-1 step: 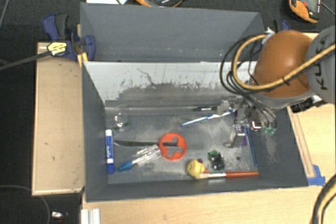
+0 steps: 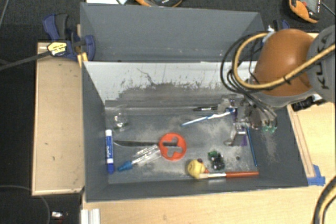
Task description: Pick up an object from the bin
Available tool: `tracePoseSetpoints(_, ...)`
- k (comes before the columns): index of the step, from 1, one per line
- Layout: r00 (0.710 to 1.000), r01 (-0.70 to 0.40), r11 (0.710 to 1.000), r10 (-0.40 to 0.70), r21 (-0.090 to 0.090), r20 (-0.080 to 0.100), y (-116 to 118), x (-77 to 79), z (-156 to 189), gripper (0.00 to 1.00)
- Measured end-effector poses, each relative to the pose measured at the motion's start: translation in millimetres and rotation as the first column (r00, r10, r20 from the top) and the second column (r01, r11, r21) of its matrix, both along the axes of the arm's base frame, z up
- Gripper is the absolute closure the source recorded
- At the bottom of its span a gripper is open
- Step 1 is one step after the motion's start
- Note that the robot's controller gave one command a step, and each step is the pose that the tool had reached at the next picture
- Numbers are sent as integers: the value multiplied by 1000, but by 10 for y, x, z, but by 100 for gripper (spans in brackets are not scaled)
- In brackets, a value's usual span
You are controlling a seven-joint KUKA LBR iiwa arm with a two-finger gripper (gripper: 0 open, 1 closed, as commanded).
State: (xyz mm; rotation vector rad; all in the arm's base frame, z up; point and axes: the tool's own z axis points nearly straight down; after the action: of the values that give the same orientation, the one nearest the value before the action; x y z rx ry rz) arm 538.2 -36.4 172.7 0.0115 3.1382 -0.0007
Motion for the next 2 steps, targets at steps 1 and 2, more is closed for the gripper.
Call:
tracePoseSetpoints(1,999,-46,999,46,3,-1,1218,-60,-1018,0)
tracePoseSetpoints(2,922,-386,922,386,-9,11,908,99,-455,0)
